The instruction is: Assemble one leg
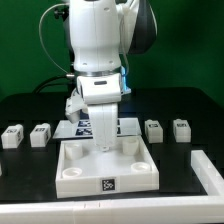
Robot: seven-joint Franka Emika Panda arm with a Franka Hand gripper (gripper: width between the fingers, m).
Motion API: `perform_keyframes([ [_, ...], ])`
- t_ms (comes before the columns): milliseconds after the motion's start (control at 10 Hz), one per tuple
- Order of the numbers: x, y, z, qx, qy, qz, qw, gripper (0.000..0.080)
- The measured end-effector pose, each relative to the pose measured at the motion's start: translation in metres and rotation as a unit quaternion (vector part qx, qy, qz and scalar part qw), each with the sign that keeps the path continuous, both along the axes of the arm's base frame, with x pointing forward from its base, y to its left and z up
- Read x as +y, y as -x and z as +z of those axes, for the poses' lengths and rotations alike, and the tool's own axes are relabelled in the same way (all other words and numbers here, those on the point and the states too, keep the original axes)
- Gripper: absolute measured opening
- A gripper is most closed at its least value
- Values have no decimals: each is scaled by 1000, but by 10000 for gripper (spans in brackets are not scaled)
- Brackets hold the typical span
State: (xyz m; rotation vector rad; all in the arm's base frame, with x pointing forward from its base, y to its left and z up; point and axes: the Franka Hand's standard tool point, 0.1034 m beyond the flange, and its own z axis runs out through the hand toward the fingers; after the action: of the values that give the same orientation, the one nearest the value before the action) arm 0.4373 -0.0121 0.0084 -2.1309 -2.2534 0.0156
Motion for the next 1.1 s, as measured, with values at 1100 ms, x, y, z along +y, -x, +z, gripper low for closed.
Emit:
perform_keyframes([
  [1100,78,-67,-2,-23,-27,-26,999,57],
])
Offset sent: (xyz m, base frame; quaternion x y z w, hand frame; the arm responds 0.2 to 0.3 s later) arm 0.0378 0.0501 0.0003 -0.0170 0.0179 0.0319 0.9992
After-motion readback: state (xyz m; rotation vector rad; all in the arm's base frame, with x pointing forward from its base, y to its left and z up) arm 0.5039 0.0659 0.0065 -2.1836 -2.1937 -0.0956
